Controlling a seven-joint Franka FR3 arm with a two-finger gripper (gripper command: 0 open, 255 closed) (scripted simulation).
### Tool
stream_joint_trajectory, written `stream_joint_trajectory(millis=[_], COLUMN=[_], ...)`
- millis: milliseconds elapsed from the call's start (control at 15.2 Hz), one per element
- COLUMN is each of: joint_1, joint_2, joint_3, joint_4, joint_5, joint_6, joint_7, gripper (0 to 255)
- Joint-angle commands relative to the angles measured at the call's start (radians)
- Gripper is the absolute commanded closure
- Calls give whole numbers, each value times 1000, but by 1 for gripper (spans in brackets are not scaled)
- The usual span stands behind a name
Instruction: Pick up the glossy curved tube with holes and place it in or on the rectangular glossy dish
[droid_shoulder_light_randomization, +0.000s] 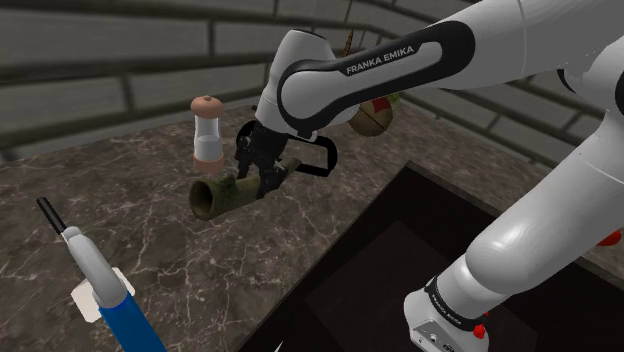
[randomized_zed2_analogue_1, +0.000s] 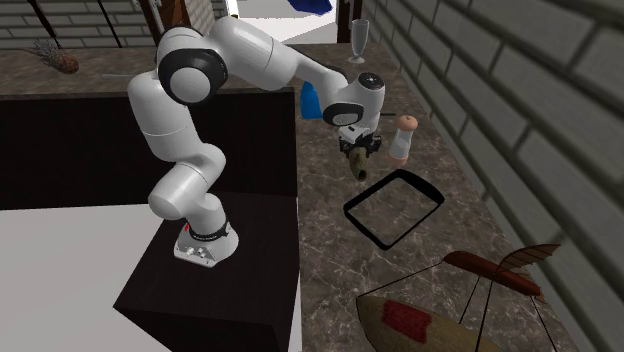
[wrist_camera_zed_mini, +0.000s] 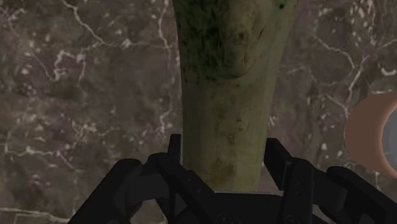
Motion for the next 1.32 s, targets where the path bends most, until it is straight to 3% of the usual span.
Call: stream_joint_trajectory(millis=[0,1254], joint_1=[-1,-15], joint_2=[-9,-135], joint_3=[-1,-29], joint_4=[6,161], joint_5=[5,46], joint_6=[-13,-276], joint_7=[-1,6], gripper=[255,255])
